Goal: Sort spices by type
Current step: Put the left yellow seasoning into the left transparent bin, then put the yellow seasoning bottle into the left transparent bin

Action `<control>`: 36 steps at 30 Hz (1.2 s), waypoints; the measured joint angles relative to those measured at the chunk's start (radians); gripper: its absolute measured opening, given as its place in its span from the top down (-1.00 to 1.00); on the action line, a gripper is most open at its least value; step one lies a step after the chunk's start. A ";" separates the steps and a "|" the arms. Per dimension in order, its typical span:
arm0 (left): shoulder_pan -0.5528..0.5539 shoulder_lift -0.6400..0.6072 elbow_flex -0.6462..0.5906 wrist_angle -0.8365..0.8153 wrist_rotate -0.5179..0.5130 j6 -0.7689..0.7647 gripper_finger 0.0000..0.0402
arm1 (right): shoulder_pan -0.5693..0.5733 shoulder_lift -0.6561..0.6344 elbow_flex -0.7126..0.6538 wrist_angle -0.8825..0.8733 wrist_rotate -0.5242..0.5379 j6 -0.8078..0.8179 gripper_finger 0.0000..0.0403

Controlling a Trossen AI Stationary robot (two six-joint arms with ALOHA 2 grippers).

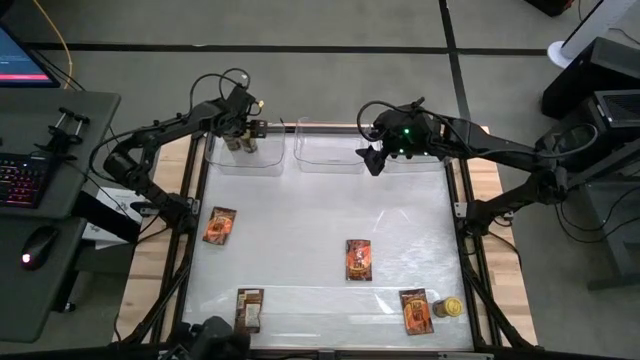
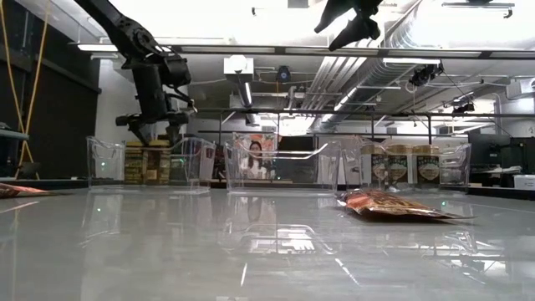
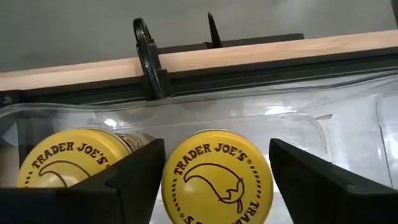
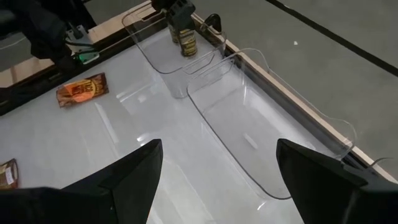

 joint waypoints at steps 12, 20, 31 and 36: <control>0.000 -0.047 0.170 -0.052 0.007 0.015 -0.44 | 0.000 0.000 0.000 -0.001 -0.012 0.015 -0.52; -0.217 -0.197 0.129 0.035 0.276 0.049 -0.44 | 0.018 -0.019 0.000 -0.225 -0.181 0.046 -0.52; -0.516 -0.333 -0.044 0.401 0.292 0.028 -0.44 | 0.483 -0.018 -0.172 -0.514 -0.406 0.535 -0.34; -0.459 -0.332 -0.044 0.553 0.300 0.068 -0.44 | 0.750 -0.018 -0.249 -0.461 -0.544 0.946 0.29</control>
